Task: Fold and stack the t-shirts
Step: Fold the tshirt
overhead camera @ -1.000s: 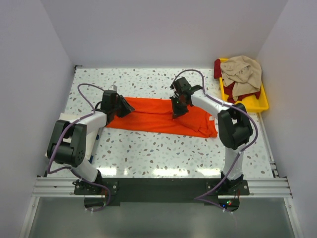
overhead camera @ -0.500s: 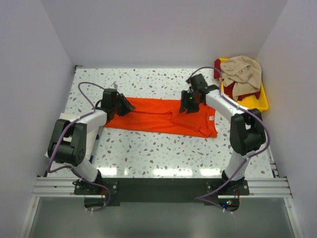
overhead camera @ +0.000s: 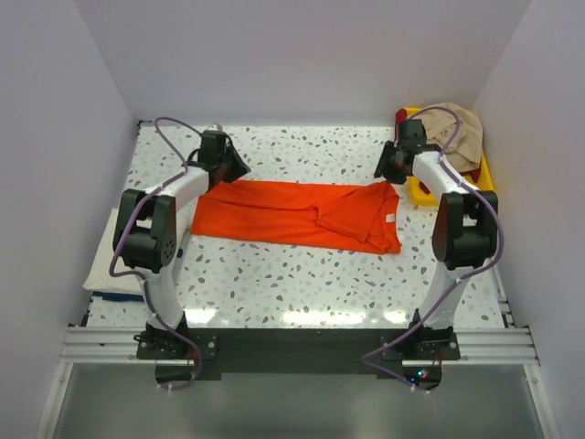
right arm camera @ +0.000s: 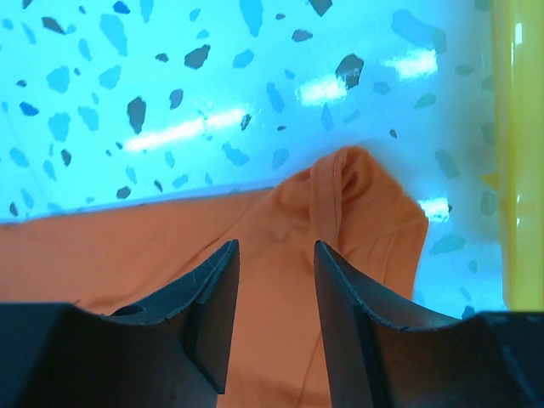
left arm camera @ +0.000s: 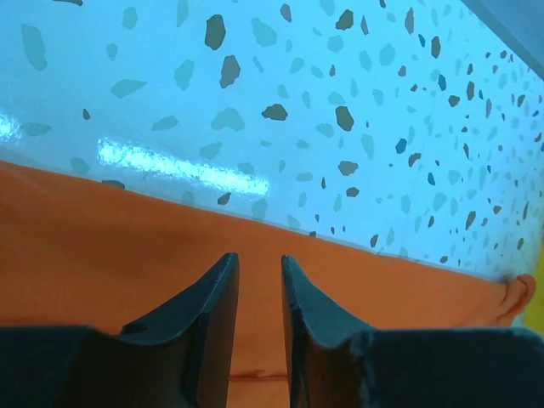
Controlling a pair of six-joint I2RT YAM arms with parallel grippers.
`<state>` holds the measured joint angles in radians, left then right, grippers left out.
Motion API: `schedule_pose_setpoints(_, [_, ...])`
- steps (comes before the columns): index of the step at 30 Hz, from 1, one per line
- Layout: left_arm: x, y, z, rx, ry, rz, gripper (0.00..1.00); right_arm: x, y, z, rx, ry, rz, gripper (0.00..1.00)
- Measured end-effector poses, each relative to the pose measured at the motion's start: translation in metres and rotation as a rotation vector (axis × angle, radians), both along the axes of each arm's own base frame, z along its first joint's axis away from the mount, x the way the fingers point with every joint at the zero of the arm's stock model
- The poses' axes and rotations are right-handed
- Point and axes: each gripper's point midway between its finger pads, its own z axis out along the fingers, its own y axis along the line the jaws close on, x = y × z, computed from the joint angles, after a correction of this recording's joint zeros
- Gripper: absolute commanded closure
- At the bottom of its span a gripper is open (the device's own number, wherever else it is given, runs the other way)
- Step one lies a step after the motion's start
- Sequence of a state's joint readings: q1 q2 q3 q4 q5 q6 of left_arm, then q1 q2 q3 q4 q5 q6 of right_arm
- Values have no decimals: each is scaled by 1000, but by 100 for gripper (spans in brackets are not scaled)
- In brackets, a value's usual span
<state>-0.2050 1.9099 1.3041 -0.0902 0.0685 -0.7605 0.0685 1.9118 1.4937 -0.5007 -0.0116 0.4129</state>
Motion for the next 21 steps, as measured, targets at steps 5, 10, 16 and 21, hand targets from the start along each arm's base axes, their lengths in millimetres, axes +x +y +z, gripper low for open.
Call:
schedule_pose_setpoints(5, [10, 7, -21, 51, 45, 8, 71, 13, -11, -20, -42, 29, -28, 57])
schedule_pose_setpoints(10, [11, 18, -43, 86, 89, 18, 72, 19, -20, -31, -71, 46, -47, 57])
schedule_pose_setpoints(16, [10, 24, -61, 107, 122, 20, 73, 25, -22, -43, -80, 62, -51, 59])
schedule_pose_setpoints(21, [10, 26, -65, 109, 129, 22, 73, 24, -23, -53, -83, 81, -48, 72])
